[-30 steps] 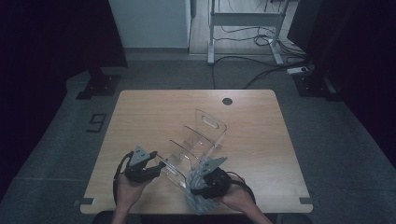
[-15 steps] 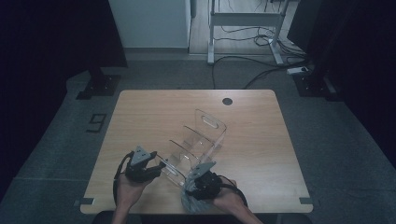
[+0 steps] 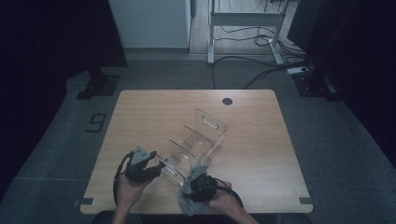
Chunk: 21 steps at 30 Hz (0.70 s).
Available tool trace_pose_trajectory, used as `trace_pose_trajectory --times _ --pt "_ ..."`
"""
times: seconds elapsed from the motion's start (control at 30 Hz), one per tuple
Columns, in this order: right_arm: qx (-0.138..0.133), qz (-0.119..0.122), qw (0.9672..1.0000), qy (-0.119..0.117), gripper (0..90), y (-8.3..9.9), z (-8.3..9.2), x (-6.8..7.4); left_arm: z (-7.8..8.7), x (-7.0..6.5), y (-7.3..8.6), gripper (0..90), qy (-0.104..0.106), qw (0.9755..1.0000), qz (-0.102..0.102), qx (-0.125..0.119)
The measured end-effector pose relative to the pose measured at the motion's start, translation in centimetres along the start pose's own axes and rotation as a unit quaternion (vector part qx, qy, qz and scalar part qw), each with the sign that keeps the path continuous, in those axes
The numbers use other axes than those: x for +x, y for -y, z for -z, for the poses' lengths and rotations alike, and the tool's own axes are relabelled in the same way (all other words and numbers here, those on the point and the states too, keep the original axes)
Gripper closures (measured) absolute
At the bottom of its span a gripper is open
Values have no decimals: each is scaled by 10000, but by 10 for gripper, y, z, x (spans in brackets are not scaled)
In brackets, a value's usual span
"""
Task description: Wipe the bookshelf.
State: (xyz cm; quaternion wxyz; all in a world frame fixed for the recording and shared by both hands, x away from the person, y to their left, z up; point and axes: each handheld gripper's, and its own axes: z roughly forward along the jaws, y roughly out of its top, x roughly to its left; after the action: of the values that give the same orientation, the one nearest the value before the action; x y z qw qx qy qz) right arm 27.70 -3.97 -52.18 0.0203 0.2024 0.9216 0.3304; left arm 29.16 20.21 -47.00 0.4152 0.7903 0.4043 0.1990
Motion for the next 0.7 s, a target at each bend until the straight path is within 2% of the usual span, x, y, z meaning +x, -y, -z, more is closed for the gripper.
trace_pose_trajectory --times 0.3,0.4,0.63,0.7 --pt "102 8 9999 -55 650 0 -2 -1 0 1 1 445 6 10000 -34 -29" --pt "187 152 9997 -52 648 -1 4 -1 0 1 1 445 17 10000 -49 -46" --pt "217 176 9996 -70 648 2 19 -2 0 2 1 446 23 10000 -70 -66" --pt "188 160 9997 -53 648 4 28 -4 0 3 2 447 7 9999 -79 -84"
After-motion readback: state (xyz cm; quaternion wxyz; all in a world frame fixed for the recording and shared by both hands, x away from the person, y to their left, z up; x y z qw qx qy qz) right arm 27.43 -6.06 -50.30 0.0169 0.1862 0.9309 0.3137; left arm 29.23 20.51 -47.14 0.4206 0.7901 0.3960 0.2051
